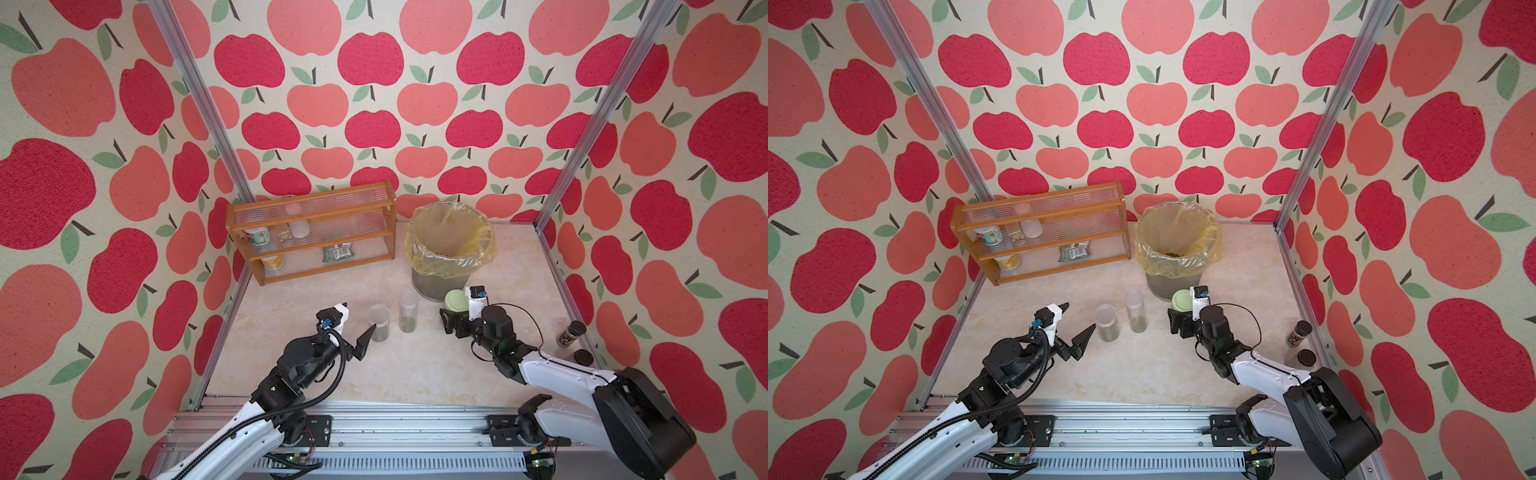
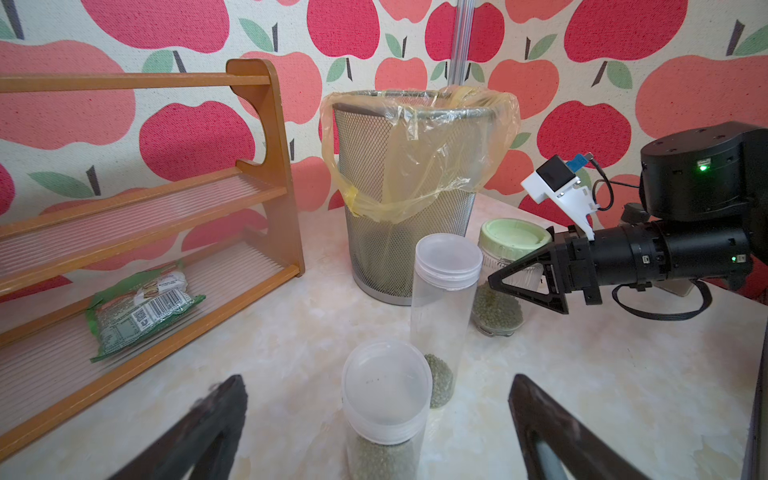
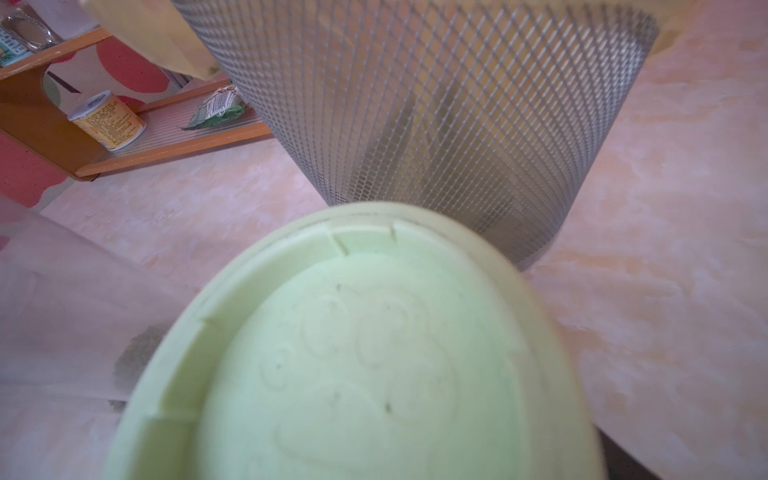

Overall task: Empty moldy mung beans from jars
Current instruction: Pick up the jar from the center of the board.

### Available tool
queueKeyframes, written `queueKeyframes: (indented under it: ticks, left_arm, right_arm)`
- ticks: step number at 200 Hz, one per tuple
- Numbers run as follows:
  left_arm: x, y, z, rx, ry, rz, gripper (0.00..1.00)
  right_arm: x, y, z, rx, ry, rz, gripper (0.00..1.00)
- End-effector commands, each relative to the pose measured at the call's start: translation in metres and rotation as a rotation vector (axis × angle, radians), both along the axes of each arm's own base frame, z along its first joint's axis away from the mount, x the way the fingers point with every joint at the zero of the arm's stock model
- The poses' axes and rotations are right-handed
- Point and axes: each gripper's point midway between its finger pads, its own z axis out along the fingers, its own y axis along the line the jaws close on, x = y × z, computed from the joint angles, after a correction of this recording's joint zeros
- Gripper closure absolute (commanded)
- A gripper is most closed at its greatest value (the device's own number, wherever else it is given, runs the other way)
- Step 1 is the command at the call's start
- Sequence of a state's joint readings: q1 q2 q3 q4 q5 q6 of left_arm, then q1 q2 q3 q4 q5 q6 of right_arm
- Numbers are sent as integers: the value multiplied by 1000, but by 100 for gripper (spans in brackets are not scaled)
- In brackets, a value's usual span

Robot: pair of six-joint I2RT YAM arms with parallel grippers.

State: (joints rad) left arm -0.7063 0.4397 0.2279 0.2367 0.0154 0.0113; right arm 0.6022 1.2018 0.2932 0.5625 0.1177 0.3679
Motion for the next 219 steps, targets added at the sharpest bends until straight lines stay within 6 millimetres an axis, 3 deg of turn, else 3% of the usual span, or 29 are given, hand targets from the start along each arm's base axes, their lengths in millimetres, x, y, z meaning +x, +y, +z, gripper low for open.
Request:
queueKeyframes:
  ticks: [1,18,77,115,155,184,188,219]
  left_arm:
    - [2,1,0,-21,7,8,0]
    - [2,0,-1,-15,8,8,0]
    - [2,-6,-7,2,23,-22,0]
    - [2,-9,-8,8,32,-39,0]
    - [-1,-19,-8,15,57,-89,0]
    - [2,-24,-4,11,93,-102,0]
    - [3,-26,11,-8,74,-108,0]
    - [-4,-43,34,-34,83,-201,0]
  right_arm:
    - [6,6,10,34,-28,-10,18]
    - [7,10,14,44,-38,6,26]
    - [4,11,14,42,-46,18,37]
    - [-5,15,25,41,-67,48,39]
    - [-27,21,38,68,-58,126,39]
    - [-47,23,62,131,-77,177,43]
    - [-49,23,67,139,-82,183,43]
    - [-62,17,115,179,-143,205,43]
